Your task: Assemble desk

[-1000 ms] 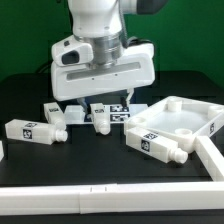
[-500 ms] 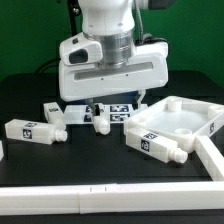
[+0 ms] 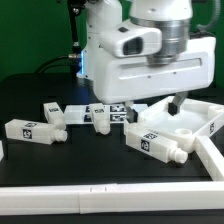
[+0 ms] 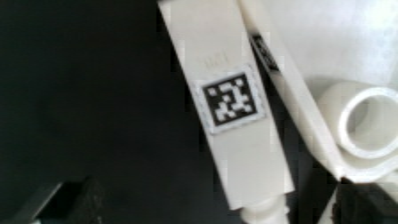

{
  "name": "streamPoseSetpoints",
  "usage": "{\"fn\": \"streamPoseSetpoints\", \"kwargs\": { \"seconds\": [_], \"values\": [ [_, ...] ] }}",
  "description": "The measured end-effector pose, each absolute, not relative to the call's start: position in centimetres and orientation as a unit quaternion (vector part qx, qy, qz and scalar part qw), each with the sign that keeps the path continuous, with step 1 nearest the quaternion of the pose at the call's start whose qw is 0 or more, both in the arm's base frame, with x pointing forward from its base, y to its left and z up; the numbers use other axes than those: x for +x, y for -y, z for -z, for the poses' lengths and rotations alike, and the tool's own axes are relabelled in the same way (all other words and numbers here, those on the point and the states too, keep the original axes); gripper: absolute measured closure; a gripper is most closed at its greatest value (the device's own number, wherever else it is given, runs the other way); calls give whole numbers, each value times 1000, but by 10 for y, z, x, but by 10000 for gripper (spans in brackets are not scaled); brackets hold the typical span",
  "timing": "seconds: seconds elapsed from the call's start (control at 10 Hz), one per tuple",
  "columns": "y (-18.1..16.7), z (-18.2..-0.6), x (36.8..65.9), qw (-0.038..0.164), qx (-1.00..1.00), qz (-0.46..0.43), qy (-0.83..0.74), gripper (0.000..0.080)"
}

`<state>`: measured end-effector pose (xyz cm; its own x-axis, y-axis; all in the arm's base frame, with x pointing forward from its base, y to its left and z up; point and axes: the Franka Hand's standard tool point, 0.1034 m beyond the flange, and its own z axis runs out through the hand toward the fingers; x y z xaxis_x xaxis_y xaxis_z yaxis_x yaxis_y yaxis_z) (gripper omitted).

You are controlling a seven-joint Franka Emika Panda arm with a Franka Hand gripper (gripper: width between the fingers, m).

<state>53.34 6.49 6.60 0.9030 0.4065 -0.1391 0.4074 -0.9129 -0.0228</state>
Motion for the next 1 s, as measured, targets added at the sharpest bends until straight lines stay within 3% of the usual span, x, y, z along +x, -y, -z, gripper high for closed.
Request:
{"fn": "streamPoseSetpoints", "kwargs": {
  "seconds": [0.3,0.5,1.0],
  "values": [
    [-64,-63,534,2,977,66,-204,150],
    [-70,-47,538,4,978,60,-201,150],
    [-77,-26,553,5,978,60,-200,150]
  ]
}}
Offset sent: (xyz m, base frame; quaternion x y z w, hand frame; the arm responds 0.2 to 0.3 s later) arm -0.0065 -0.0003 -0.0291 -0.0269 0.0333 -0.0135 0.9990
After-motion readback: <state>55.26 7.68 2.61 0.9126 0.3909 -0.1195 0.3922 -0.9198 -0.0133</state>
